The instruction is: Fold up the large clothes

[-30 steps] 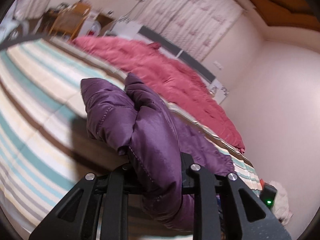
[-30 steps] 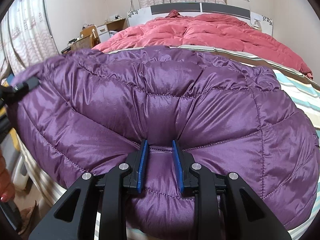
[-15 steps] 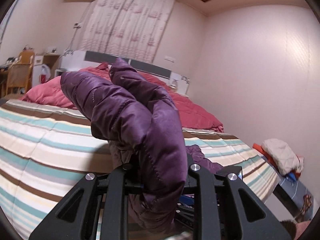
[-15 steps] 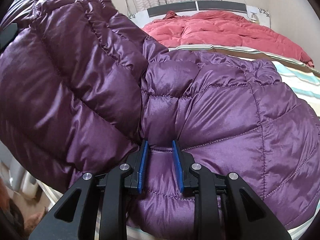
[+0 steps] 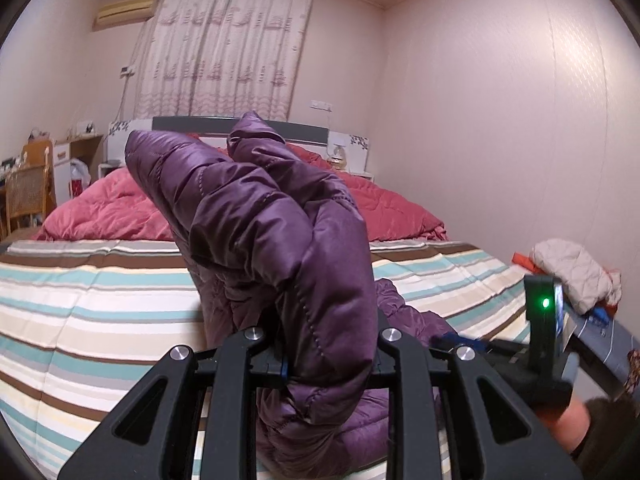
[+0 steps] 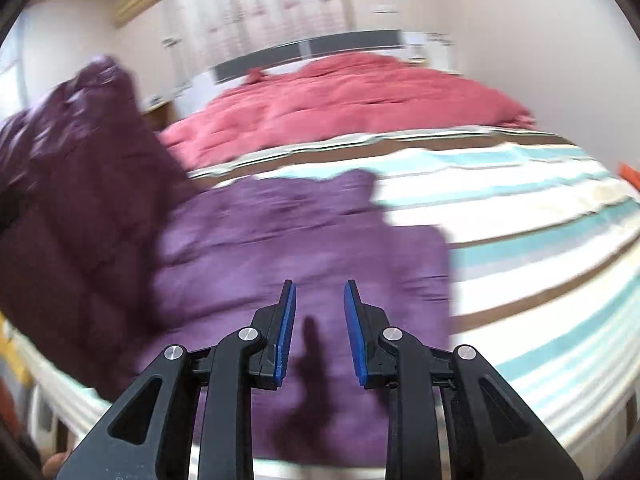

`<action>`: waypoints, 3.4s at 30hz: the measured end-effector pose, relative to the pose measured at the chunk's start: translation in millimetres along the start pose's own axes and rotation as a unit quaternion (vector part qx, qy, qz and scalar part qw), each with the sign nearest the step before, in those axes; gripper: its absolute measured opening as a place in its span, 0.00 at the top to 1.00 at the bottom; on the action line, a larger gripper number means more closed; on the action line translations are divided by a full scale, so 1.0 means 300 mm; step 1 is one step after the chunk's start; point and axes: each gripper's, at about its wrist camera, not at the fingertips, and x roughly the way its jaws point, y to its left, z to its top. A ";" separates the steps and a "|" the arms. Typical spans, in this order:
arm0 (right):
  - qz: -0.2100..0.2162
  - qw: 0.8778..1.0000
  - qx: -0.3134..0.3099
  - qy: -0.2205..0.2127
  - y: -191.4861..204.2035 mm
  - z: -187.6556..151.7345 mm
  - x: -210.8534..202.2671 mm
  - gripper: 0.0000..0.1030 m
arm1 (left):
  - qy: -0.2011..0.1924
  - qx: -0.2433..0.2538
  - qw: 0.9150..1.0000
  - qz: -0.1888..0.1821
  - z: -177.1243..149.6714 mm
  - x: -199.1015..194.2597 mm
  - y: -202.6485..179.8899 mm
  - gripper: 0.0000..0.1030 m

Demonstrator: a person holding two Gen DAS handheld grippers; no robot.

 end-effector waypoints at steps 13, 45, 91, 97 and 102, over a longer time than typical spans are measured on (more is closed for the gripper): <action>-0.095 0.991 0.091 0.025 -0.309 -0.012 0.059 0.76 | 0.050 0.072 0.995 -0.039 -0.021 0.117 -0.241 0.79; -0.059 0.988 0.146 0.009 -0.389 -0.002 -0.002 0.50 | 0.154 0.081 0.962 -0.210 -0.029 0.216 -0.407 0.39; 0.038 0.993 0.105 -0.039 -0.220 0.116 -0.095 0.56 | 0.144 0.139 0.980 -0.013 -0.034 0.344 -0.227 0.35; 0.032 0.998 0.045 -0.021 -0.079 0.236 0.047 0.64 | 0.147 0.134 0.980 -0.006 -0.029 0.353 -0.227 0.35; -0.005 0.999 0.032 0.012 -0.083 0.219 0.164 0.70 | 0.162 0.121 0.979 0.000 -0.024 0.368 -0.224 0.34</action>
